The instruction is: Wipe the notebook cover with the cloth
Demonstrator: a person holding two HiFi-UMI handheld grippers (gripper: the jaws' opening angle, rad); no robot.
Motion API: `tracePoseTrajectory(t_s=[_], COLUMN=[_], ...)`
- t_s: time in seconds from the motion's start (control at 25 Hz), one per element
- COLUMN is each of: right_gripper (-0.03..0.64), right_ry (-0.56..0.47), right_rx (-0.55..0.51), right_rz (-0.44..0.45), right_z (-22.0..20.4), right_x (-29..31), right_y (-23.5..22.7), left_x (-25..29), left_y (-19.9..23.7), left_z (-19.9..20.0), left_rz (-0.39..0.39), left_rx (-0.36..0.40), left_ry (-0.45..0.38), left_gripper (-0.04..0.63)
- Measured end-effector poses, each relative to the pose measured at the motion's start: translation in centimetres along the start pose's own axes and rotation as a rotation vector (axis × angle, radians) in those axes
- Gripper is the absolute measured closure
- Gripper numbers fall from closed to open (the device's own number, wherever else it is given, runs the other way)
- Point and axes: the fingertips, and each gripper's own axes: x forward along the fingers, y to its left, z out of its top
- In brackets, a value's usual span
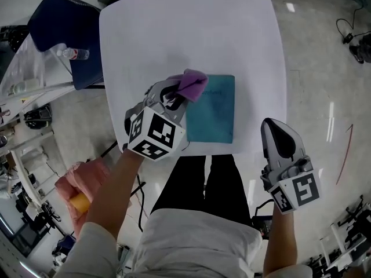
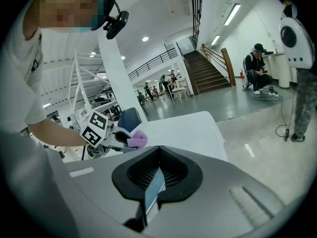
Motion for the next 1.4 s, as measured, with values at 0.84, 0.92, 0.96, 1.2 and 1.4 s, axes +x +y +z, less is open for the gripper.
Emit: tracePoseTrajectory(t_s=[0.84,0.92,0.96,1.2,1.4], right_gripper=[0.603,0.603,0.603,0.603,0.603], right_ry=[0.033,0.032,0.031,0.034,0.033], right_rx=[0.038,0.041,0.041,0.040,0.042], right_rz=[0.012,0.015,0.016,0.032,0.034], right_z=[-2.2,-2.2,-2.2,-2.2,-2.3], right_x=[0.4,0.4,0.5,0.8,0.9], right_y=[-0.2,-0.2,-0.1,0.3,0.3], left_x=[5.3,5.4,5.4,5.3,5.1], left_y=[-1.0,-1.2,-1.3,-1.4,-2.2], left_z=[-2.3,-2.3,-2.2,-2.3,-2.6], left_rz=[-0.061,-0.058,-0.055,-0.060,-0.081], left_rx=[0.166,0.172,0.175,0.184,0.183], left_ry=[0.211,0.209,0.208,0.214,0.231], left_gripper=[0.517,0.517,0.517,0.517,0.517])
